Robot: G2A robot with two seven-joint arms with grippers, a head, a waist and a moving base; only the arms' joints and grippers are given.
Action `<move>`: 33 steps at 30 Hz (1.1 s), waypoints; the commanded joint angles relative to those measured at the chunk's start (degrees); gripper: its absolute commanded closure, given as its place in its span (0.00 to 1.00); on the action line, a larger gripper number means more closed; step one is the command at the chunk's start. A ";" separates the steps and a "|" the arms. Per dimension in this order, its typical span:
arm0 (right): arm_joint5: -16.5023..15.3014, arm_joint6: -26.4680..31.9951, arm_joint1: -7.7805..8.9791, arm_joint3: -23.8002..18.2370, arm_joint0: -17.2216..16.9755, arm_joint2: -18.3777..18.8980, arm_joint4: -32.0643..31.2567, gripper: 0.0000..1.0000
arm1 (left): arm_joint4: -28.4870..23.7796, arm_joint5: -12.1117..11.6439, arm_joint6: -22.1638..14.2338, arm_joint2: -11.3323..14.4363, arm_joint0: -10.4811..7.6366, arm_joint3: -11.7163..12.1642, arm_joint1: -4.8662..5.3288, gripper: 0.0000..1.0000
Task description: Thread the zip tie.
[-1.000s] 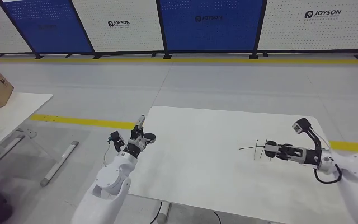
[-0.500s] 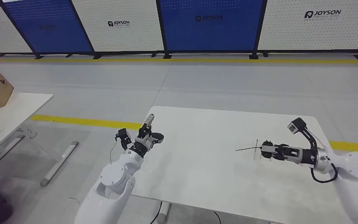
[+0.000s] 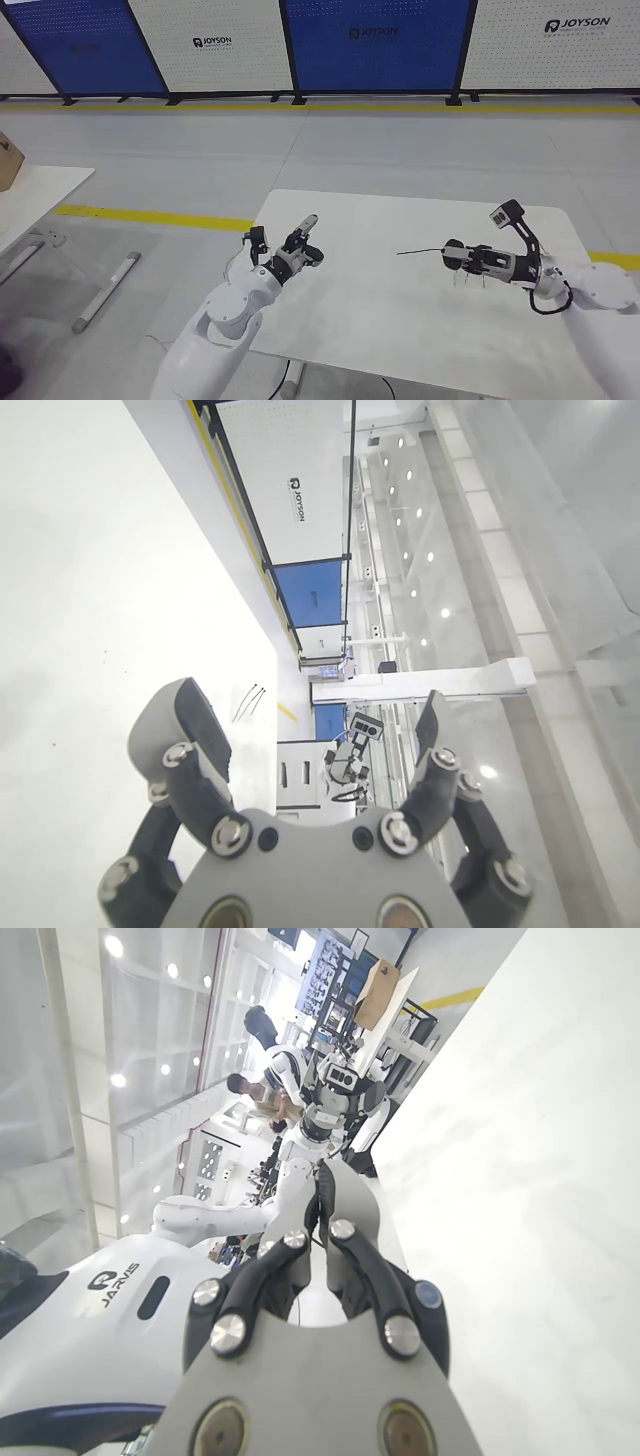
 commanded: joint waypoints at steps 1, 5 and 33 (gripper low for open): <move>0.00 0.02 0.01 -0.02 -0.02 0.02 0.04 1.00 | 0.04 0.00 0.05 -0.02 0.01 -0.02 0.00 0.00; 0.00 0.02 0.01 -0.02 -0.02 0.02 0.04 1.00 | 0.04 0.00 0.05 -0.02 0.01 -0.02 0.00 0.00; 0.00 -14.67 -5.20 -1.42 -1.97 -6.49 -2.16 1.00 | 4.42 -3.27 5.72 9.13 -7.11 7.99 -1.59 0.00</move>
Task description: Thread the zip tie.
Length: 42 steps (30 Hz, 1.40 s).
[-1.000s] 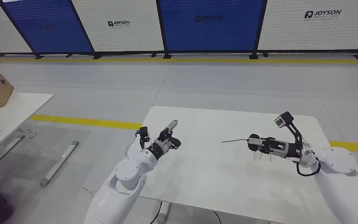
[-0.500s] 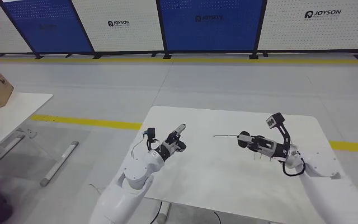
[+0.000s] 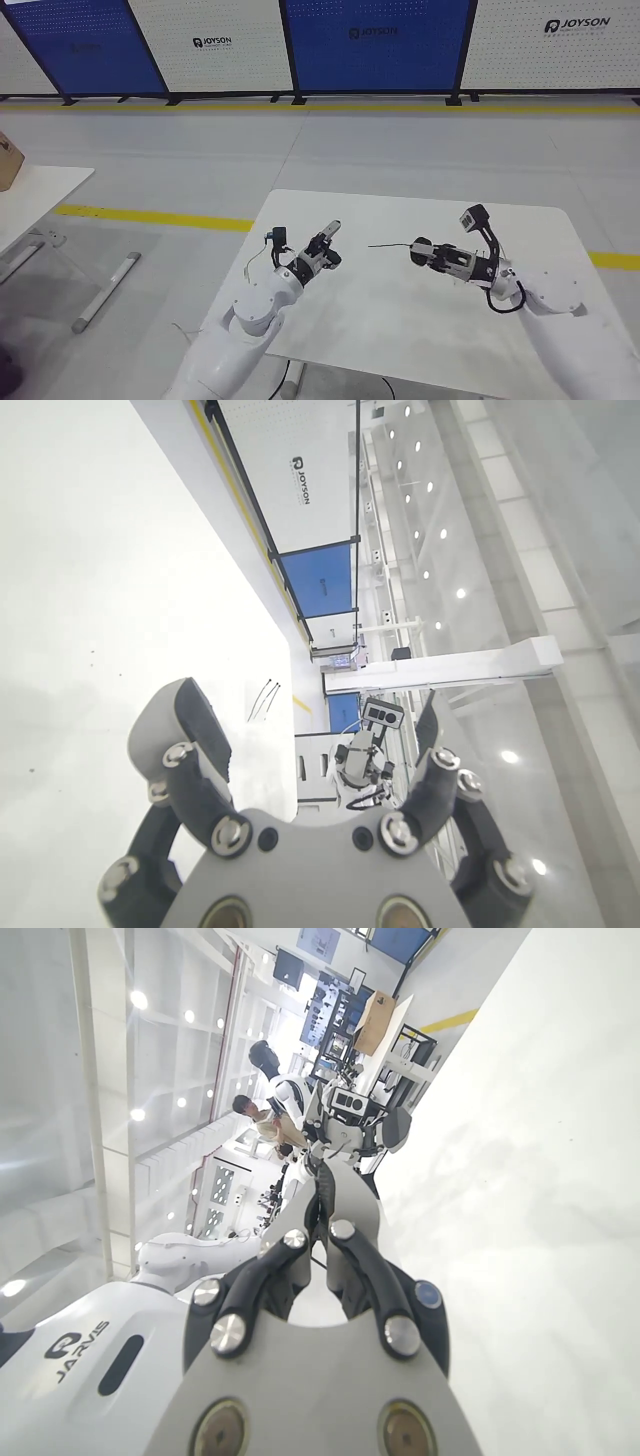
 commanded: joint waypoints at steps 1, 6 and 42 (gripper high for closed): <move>0.00 -0.77 -0.38 -0.62 -0.44 -0.43 0.41 1.00 | 0.54 -0.20 4.39 1.50 -1.42 0.78 -0.51 0.00; 0.00 -1.60 -1.82 0.13 0.04 -2.47 -0.19 1.00 | -4.13 1.10 3.43 5.60 -7.25 5.93 -1.85 0.00; 0.47 -15.22 -3.45 -1.86 -1.73 -4.24 -7.02 1.00 | -11.80 -3.51 -9.36 5.49 -5.51 4.57 -1.76 0.00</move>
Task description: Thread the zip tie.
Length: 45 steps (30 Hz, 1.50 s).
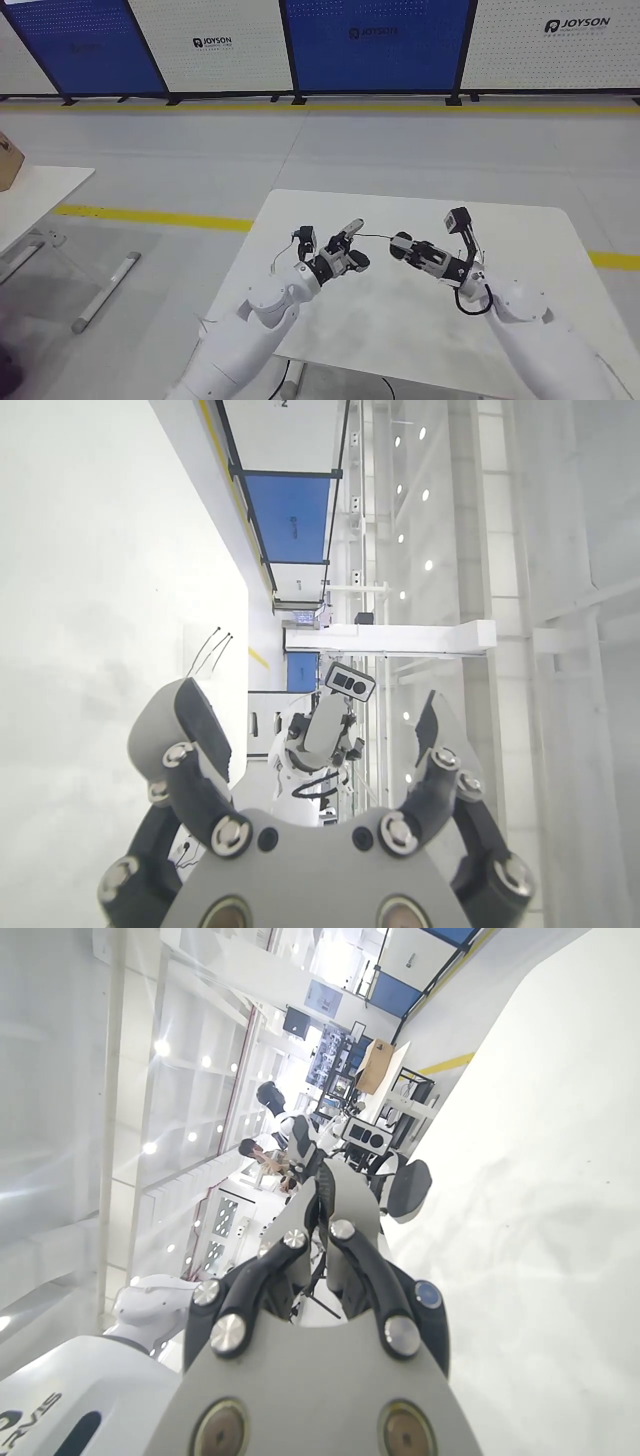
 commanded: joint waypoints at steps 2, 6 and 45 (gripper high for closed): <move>0.59 -1.48 -0.24 0.02 0.29 -0.65 -2.19 1.00 | -0.99 -3.52 1.22 0.45 -0.15 -0.11 -0.32 0.00; 0.59 -1.48 -0.24 0.02 0.29 -0.65 -2.19 1.00 | -0.99 -3.52 1.22 0.45 -0.15 -0.11 -0.32 0.00; 0.59 -1.48 -0.24 0.02 0.29 -0.65 -2.19 1.00 | 4.07 -7.00 3.58 2.28 -0.89 1.78 -0.90 0.95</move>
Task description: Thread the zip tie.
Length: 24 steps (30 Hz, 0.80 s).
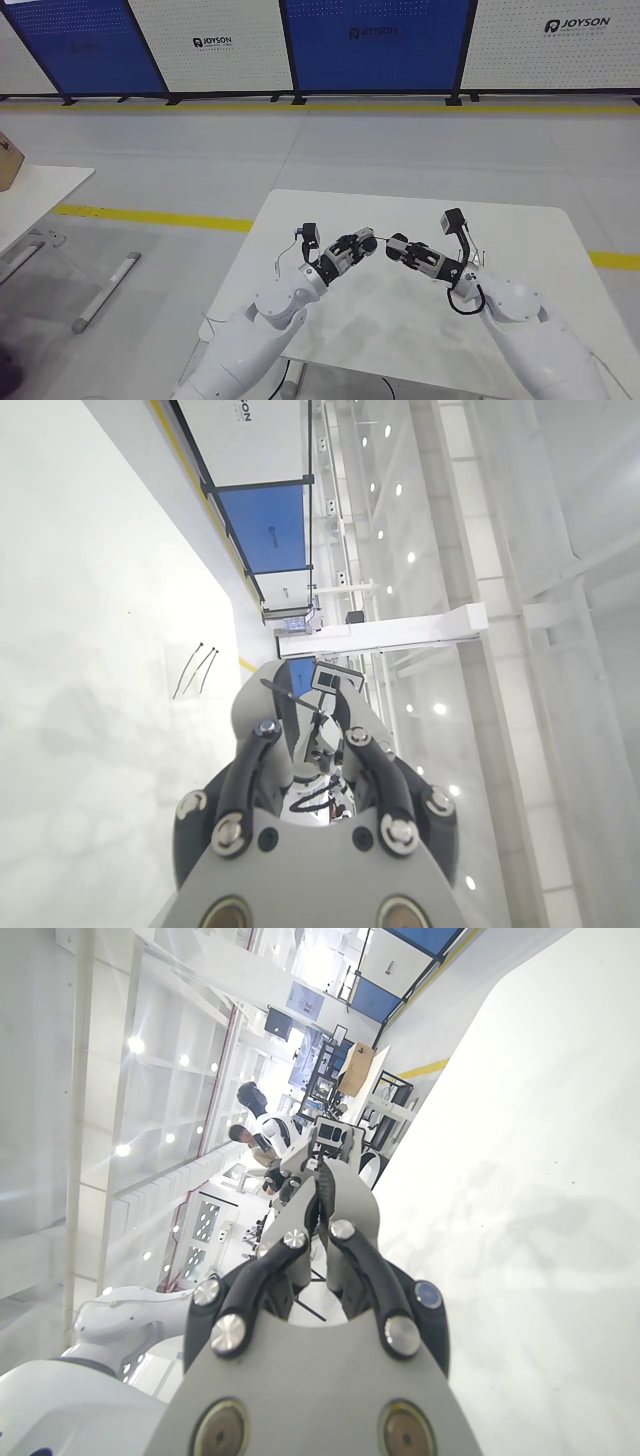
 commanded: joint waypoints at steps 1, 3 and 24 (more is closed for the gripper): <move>0.00 0.00 0.00 0.00 0.00 0.00 0.00 1.00 | 0.28 -0.03 0.19 0.09 -0.03 0.07 -0.03 1.00; 0.00 0.00 0.00 0.00 0.00 0.00 0.00 1.00 | 0.43 -0.04 0.38 0.18 -0.05 0.14 -0.06 1.00; 0.00 0.00 0.00 0.00 0.00 0.00 0.00 1.00 | 1.89 -0.73 0.48 0.76 0.52 -0.40 -0.24 0.23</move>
